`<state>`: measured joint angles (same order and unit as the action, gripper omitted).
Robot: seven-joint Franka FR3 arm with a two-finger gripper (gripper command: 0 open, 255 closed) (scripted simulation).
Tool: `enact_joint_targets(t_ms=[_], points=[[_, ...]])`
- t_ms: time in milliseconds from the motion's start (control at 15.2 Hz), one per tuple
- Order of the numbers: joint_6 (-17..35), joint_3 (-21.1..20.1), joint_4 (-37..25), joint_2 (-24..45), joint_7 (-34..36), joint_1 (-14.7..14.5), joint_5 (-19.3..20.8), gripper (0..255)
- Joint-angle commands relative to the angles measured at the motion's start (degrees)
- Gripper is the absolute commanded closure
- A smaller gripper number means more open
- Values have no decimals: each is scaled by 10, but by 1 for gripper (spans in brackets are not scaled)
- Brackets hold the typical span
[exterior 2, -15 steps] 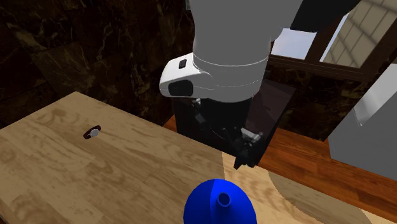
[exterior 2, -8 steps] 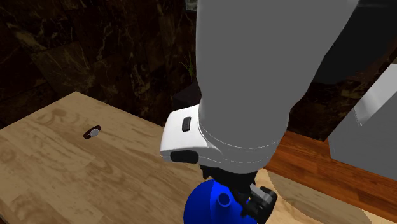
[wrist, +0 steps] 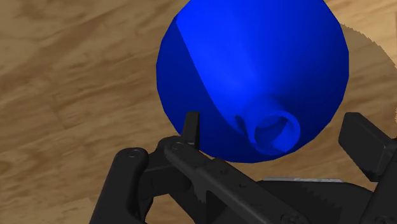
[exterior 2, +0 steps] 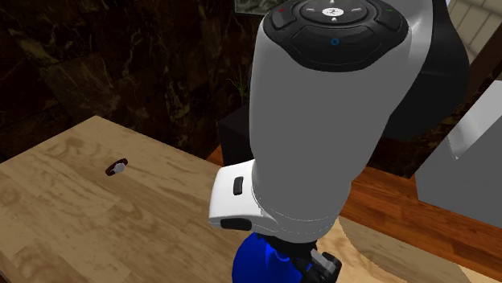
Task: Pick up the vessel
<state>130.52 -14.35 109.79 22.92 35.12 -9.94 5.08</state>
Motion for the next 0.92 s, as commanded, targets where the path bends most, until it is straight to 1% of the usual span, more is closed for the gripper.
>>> enact_joint_targets(t_ms=[0, 594, 858], points=[[2, 0, 1, 1, 0, 0, 0, 255], [3, 0, 1, 1, 0, 0, 0, 255], [-22, -3, -5, -17, -3, 2, -5, 255]])
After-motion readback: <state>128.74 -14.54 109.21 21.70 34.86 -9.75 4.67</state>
